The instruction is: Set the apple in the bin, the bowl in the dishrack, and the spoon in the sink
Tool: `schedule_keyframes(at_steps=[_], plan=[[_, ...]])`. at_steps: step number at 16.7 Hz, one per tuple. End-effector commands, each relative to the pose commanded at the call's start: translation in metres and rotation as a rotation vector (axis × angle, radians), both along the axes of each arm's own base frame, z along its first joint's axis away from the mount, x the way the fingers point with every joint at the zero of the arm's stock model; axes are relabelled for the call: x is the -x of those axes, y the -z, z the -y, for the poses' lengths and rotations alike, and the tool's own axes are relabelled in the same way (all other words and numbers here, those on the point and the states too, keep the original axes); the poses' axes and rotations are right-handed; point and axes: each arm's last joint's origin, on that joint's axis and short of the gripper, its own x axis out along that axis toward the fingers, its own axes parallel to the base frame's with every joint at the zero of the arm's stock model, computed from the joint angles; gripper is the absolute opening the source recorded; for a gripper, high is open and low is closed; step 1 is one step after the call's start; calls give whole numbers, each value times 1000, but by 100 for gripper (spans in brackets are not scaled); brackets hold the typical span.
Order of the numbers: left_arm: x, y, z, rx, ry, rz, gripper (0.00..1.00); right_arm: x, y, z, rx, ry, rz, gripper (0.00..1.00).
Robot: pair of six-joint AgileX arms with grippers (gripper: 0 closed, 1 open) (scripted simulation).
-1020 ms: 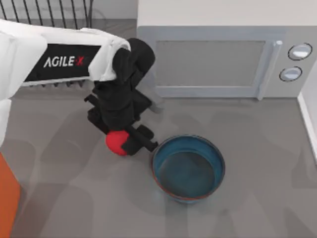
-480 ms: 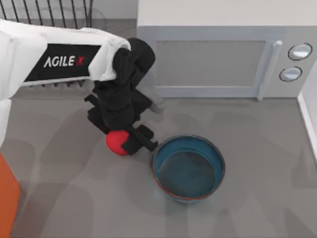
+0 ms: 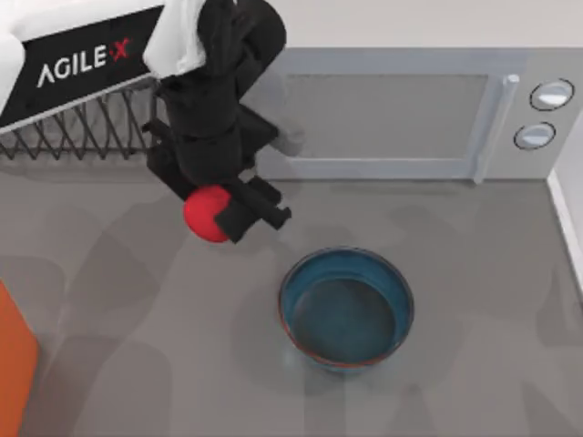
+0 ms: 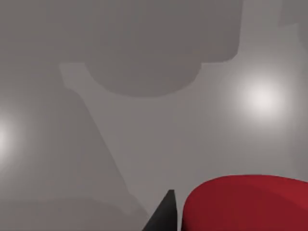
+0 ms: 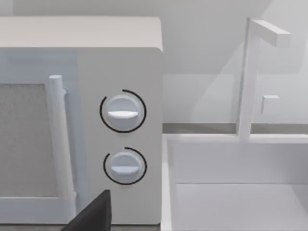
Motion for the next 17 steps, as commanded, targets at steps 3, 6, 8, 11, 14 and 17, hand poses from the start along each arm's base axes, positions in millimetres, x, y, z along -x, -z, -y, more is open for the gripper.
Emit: schedule_keyframes(at_steps=[3,6,8,11,14,17], plan=[[2,-18,-1,8,-1,13,0,0,0,0,0,0,0,100],[1,-16,-2,6,0,11,0,0,0,0,0,0,0,100],[1,-17,-4,5,5,10,0,0,0,0,0,0,0,100],[-1,-26,-27,4,46,7,0,0,0,0,0,0,0,100],[1,-39,-70,3,135,1,0,0,0,0,0,0,0,100],[15,-52,-124,2,280,-14,0,0,0,0,0,0,0,100]])
